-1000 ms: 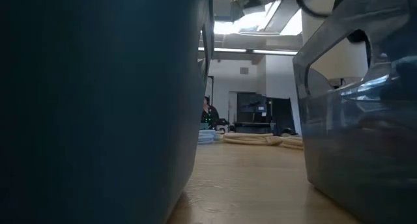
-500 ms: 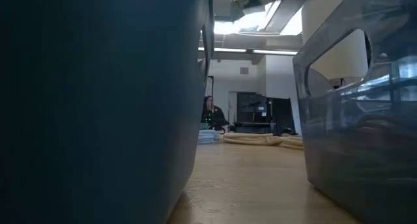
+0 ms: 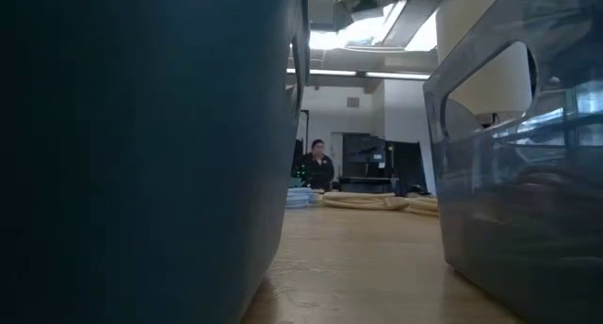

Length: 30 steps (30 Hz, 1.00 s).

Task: Pick & Place USB Port
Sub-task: Put the white charger cable into the black bin

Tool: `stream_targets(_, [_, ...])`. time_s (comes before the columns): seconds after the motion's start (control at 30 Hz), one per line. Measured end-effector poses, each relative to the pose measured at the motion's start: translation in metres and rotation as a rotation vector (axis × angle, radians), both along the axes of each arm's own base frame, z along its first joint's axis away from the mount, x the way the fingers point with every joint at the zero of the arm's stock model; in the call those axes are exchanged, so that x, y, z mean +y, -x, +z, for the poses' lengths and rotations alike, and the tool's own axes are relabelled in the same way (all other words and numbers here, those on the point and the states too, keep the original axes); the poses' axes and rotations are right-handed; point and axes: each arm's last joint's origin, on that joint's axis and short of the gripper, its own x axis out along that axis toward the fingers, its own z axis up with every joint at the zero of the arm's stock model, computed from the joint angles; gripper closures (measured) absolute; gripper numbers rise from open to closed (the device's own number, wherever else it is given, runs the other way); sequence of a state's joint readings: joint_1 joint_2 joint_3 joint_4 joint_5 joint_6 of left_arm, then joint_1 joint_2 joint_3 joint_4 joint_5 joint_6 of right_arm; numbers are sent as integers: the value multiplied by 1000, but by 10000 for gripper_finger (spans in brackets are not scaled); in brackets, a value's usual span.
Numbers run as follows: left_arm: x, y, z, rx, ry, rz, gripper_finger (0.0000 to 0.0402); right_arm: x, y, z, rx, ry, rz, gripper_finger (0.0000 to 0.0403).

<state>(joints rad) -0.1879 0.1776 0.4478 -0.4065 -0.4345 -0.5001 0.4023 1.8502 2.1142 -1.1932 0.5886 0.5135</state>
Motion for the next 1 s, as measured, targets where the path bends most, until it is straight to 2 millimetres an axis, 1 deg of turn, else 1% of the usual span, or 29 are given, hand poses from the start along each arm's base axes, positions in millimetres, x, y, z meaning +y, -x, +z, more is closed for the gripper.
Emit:
stream_targets(0.1, [-1, 0, 0, 0, 4, -26, 398, -33, -4, -7, 66, 81, -140, 250])
stream_targets(0.2, [-1, 0, 0, 7, -10, -45, 398, -62, -10, -15, 114, 91, -214, 250])
stream_targets(0.27, [-2, -2, -3, 46, -26, -70, 398, -75, -13, -21, 152, 83, -225, 250])
stream_targets(0.37, [-7, -6, -15, 194, -30, -210, 398, -87, -15, -26, 187, 73, -235, 250])
stream_targets(0.5, [-14, -11, -34, 434, 50, -418, 398, -93, -14, -28, 207, 56, -241, 250])
stream_targets(0.6, [-19, -16, -45, 582, 72, -523, 398, -93, -14, -28, 216, 67, -228, 250])
stream_targets(0.73, [-25, -30, -54, 692, 92, -639, 398, -93, -14, -28, 228, 78, -214, 250])
stream_targets(0.83, [-30, -41, -65, 808, 120, -715, 398, -93, -13, -28, 240, 83, -215, 250])
stream_targets(0.93, [-35, -52, -76, 908, 135, -754, 398, -93, -10, -30, 278, 92, -214, 250])
stream_targets(1.0, [-39, -62, -82, 930, 126, -768, 398, -94, -7, -31, 306, 98, -214, 250])
